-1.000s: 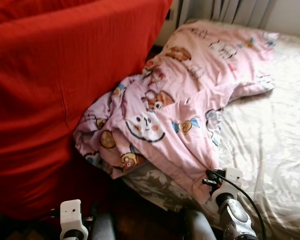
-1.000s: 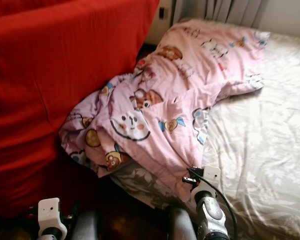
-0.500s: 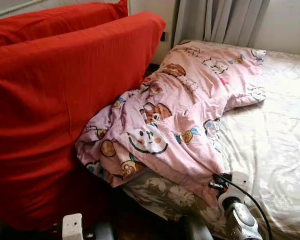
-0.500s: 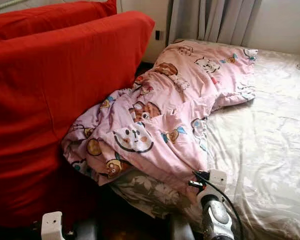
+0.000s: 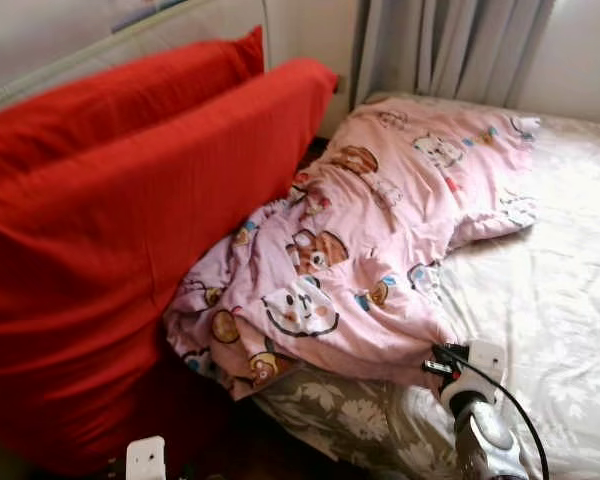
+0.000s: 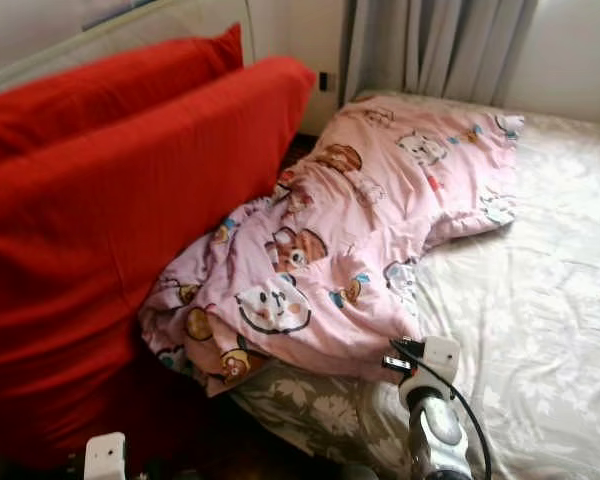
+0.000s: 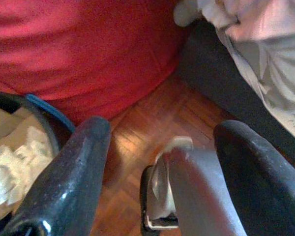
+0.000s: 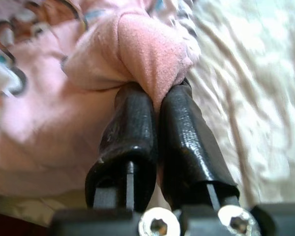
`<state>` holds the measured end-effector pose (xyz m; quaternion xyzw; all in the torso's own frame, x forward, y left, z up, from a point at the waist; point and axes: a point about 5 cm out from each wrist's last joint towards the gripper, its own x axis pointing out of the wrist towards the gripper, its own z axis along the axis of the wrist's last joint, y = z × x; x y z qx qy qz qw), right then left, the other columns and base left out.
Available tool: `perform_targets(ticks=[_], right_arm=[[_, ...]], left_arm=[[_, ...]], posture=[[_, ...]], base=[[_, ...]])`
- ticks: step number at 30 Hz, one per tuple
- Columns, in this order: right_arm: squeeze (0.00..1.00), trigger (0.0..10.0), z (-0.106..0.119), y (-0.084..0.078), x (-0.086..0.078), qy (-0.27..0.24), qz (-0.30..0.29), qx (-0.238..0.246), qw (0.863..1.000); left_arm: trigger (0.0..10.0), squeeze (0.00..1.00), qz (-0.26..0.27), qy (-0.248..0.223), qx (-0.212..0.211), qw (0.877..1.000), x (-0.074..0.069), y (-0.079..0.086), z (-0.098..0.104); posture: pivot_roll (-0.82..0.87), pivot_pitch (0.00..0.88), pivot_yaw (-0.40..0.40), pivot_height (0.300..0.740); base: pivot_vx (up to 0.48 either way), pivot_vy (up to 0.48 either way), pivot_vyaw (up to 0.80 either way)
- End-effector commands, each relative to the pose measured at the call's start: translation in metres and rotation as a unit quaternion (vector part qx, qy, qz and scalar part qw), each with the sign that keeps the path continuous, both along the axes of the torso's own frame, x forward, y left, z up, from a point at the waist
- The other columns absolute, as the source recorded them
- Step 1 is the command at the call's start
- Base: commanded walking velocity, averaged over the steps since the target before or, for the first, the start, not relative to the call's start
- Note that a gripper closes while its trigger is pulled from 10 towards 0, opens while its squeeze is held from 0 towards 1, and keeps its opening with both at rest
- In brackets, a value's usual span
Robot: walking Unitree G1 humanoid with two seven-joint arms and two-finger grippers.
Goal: Clean up the room
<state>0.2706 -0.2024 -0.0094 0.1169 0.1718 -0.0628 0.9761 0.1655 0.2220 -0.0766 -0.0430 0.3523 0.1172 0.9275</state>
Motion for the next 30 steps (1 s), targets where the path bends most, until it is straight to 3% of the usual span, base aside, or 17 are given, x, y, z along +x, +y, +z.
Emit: perform_targets(ticks=[1,6,14,30], right_arm=[[0.00,10.0,0.005,0.002,0.004,-0.011,0.005,-0.015,1.000],[0.00,10.0,0.005,0.004,0.006,-0.003,0.027,-0.044,0.999],[0.00,10.0,0.009,0.011,0.008,-0.024,0.053,-0.051,0.997],[0.00,10.0,-0.001,-0.004,-0.008,-0.014,-0.018,-0.045,0.999]], left_arm=[[10.0,0.00,0.009,0.020,-0.004,1.000,-0.007,0.005,-0.004],[10.0,0.00,0.005,0.043,-0.015,0.999,-0.013,0.004,-0.008],[10.0,0.00,0.006,0.062,-0.021,0.998,-0.018,0.004,-0.011],[10.0,0.00,0.000,0.078,-0.025,0.997,-0.025,0.006,-0.014]], posture=[[-0.04,0.000,-0.003,0.740],[-0.05,0.000,0.003,0.740],[-0.06,0.000,-0.003,0.740],[-0.07,0.000,0.005,0.740]], base=[[0.000,0.000,0.00],[0.000,0.000,0.00],[0.000,0.000,0.00],[0.000,0.000,0.00]])
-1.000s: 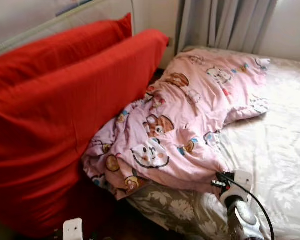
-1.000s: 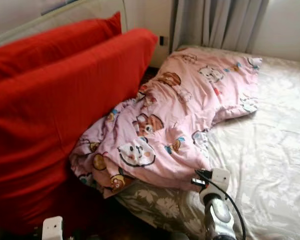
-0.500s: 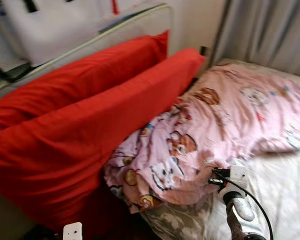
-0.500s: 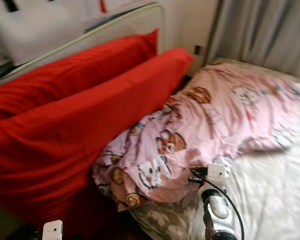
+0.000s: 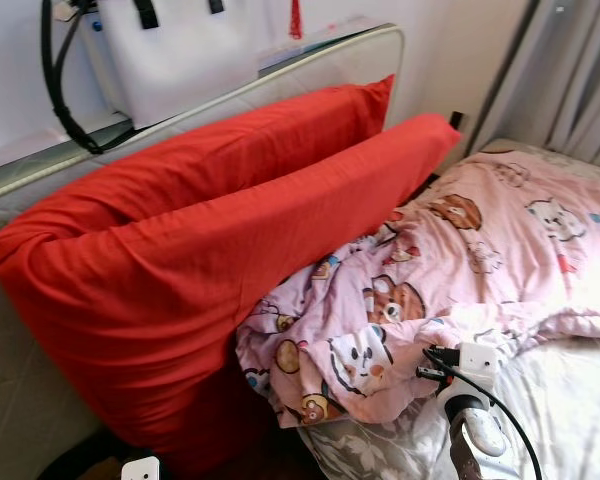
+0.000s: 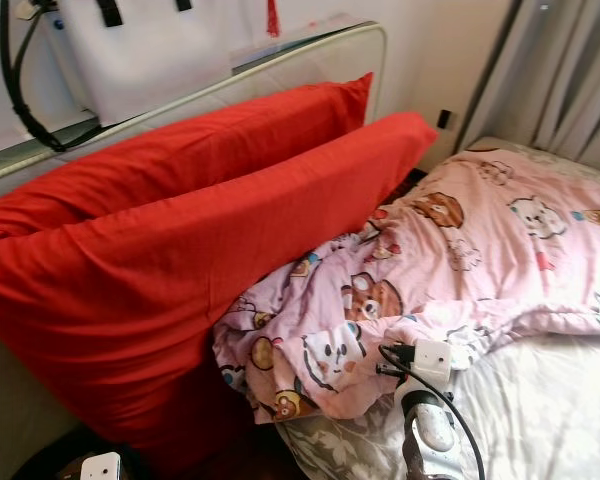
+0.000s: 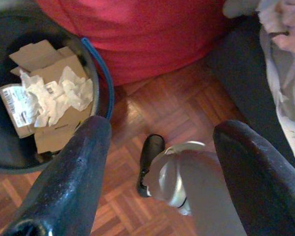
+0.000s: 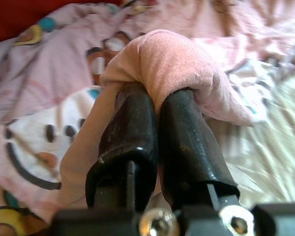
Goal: Clean up the room
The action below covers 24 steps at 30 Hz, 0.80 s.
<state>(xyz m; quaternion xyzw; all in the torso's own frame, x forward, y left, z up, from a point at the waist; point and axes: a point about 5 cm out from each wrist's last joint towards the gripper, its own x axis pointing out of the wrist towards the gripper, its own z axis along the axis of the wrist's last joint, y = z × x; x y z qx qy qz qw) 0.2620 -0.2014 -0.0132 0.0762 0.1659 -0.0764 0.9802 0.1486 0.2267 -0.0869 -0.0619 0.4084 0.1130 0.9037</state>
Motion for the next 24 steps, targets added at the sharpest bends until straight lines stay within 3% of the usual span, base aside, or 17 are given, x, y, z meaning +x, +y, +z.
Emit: perform_targets(ticks=[1,10,24], right_arm=[[0.00,10.0,0.0051,-0.0072,0.0022,-0.014,-0.014,-0.007,1.000],[0.00,10.0,0.0086,-0.0138,0.0047,-0.018,-0.038,-0.012,0.999],[0.00,10.0,0.0096,-0.0116,0.0055,-0.023,-0.042,-0.015,0.999]], left_arm=[[10.0,0.00,-0.004,0.020,0.000,1.000,-0.0074,0.0008,-0.0034],[10.0,0.00,0.000,0.018,0.000,1.000,-0.0069,0.0017,-0.0030],[10.0,0.00,0.000,0.018,0.000,1.000,-0.0080,0.0031,-0.0030]], posture=[[-0.06,0.000,0.000,0.740],[-0.05,0.000,-0.002,0.740],[-0.05,0.000,0.003,0.740]], base=[[0.000,0.000,0.00],[0.000,0.000,0.00],[-0.292,0.000,0.00]])
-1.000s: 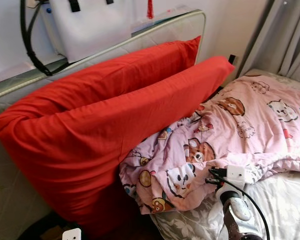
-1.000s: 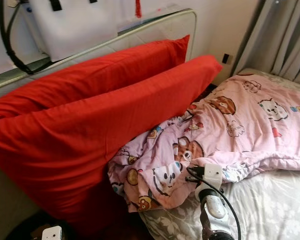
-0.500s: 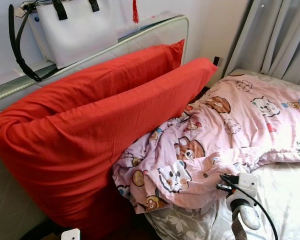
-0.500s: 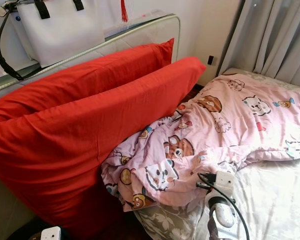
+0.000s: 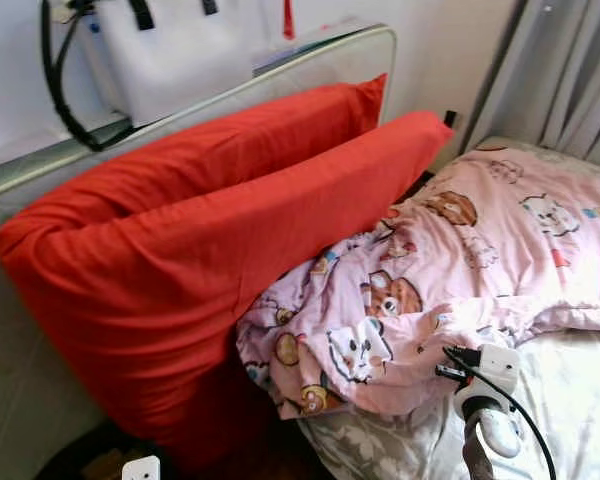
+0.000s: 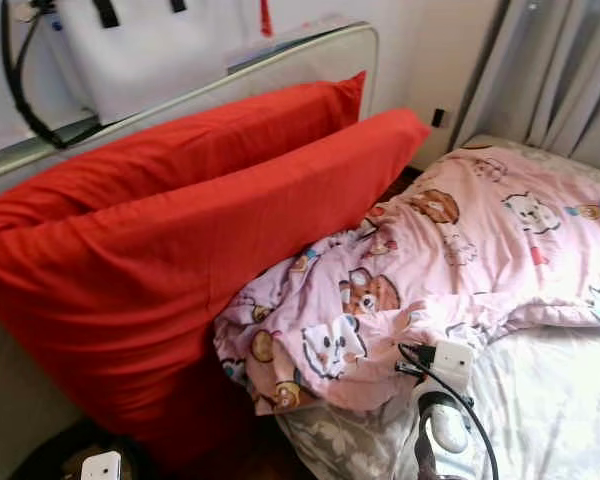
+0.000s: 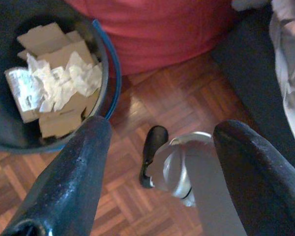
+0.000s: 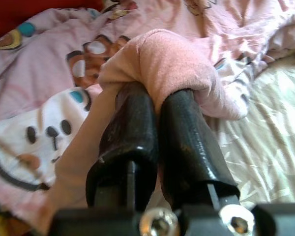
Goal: Clean up the room
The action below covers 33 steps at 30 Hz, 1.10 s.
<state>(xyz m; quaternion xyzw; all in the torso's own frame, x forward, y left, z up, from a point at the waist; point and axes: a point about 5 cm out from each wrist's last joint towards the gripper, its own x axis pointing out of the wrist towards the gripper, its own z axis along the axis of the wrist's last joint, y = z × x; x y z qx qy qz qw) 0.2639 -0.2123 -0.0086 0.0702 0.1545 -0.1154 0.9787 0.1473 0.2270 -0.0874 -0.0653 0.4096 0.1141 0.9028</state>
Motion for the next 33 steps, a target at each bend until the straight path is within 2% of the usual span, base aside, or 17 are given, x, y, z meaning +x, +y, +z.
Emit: perform_targets(ticks=[1,11,16,29,33], right_arm=[[0.00,10.0,0.005,-0.001,0.003,-0.015,-0.004,-0.002,1.000],[0.00,10.0,0.010,-0.009,0.004,-0.024,-0.027,-0.025,0.999],[0.00,10.0,0.020,-0.026,0.006,-0.041,-0.085,-0.066,0.993],[0.00,10.0,0.028,-0.030,0.008,-0.058,-0.108,-0.118,0.985],[0.00,10.0,0.032,-0.028,0.009,-0.072,-0.099,-0.136,0.983]], left_arm=[[10.0,0.00,-0.003,0.017,0.003,1.000,-0.007,0.002,-0.003],[10.0,0.00,-0.004,0.015,-0.001,1.000,-0.004,-0.003,-0.003],[10.0,0.00,-0.008,0.018,-0.002,1.000,-0.002,-0.009,-0.004],[10.0,0.00,-0.019,0.014,-0.001,1.000,0.013,-0.016,0.000],[10.0,0.00,-0.021,0.016,0.001,1.000,0.011,-0.015,-0.001]], posture=[[-0.05,0.000,0.002,0.740],[-0.05,0.000,-0.001,0.740],[-0.04,0.000,0.001,0.740],[-0.04,0.000,0.003,0.740],[-0.04,0.000,0.004,0.740]], base=[[-0.304,0.000,0.00],[-0.303,0.000,0.00],[-0.302,0.000,0.00],[-0.301,0.000,0.00],[-0.300,0.000,0.00]])
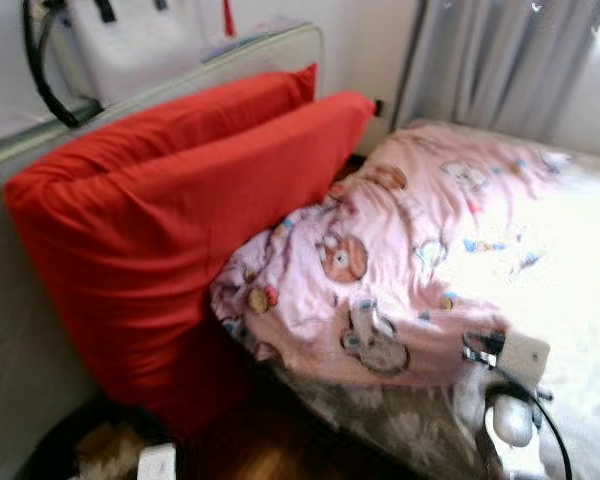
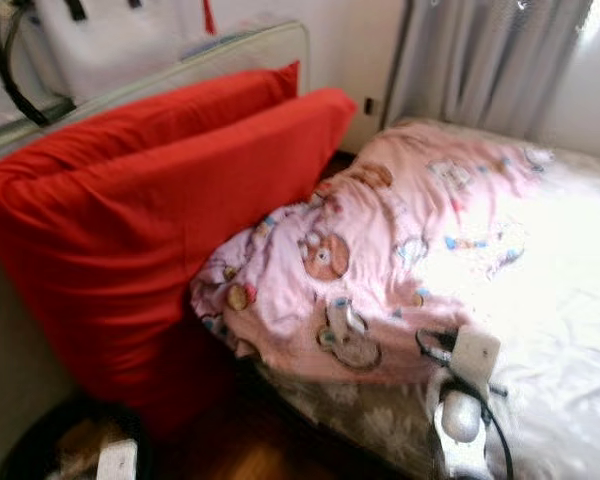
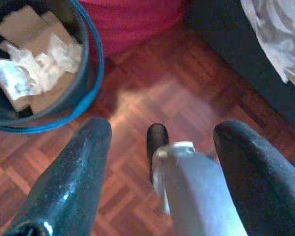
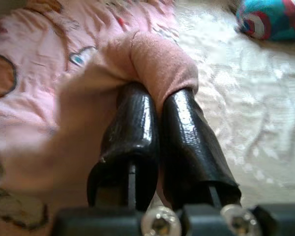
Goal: Clean up the room
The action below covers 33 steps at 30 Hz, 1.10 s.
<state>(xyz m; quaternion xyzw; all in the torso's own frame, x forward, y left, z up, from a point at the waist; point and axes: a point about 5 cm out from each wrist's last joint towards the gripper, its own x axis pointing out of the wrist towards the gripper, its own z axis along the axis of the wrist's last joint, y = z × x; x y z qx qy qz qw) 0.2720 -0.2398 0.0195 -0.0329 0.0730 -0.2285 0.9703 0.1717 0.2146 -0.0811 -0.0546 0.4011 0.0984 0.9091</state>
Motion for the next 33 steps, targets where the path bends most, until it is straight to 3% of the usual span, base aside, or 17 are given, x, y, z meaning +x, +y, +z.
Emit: perform_targets(ticks=[1,13,17,22,29,33], right_arm=[[0.00,10.0,0.004,0.001,0.000,-0.014,0.002,-0.012,1.000],[0.00,10.0,0.003,-0.001,-0.002,-0.008,-0.008,-0.028,1.000],[0.00,10.0,-0.004,-0.013,-0.007,0.011,-0.061,0.023,0.998],[0.00,10.0,-0.011,-0.020,-0.013,0.036,-0.080,0.033,0.996],[0.00,10.0,-0.030,-0.034,-0.029,0.103,-0.135,0.093,0.981],[0.00,10.0,-0.035,-0.036,-0.034,0.124,-0.140,0.098,0.977]], left_arm=[[10.0,0.00,-0.003,0.027,-0.003,1.000,-0.014,-0.002,-0.007],[10.0,0.00,-0.009,0.032,0.000,0.999,-0.017,-0.002,-0.008],[10.0,0.00,-0.010,0.035,0.002,0.999,-0.018,-0.001,-0.009],[10.0,0.00,-0.011,0.038,0.002,0.999,-0.018,-0.002,-0.009],[10.0,0.00,-0.013,0.039,0.000,0.999,-0.018,-0.002,-0.009],[10.0,0.00,-0.013,0.039,0.000,0.999,-0.018,-0.002,-0.009]], posture=[[-0.05,0.000,0.003,0.740],[-0.04,0.000,0.006,0.740],[-0.04,0.000,0.008,0.740],[-0.04,0.000,0.006,0.740],[-0.04,0.000,0.005,0.740],[-0.03,0.000,0.005,0.740]], base=[[-0.296,0.000,0.00],[-0.075,0.000,0.00],[0.000,0.000,0.00],[0.000,0.000,0.00],[0.000,0.000,0.00],[0.000,0.000,0.00]])
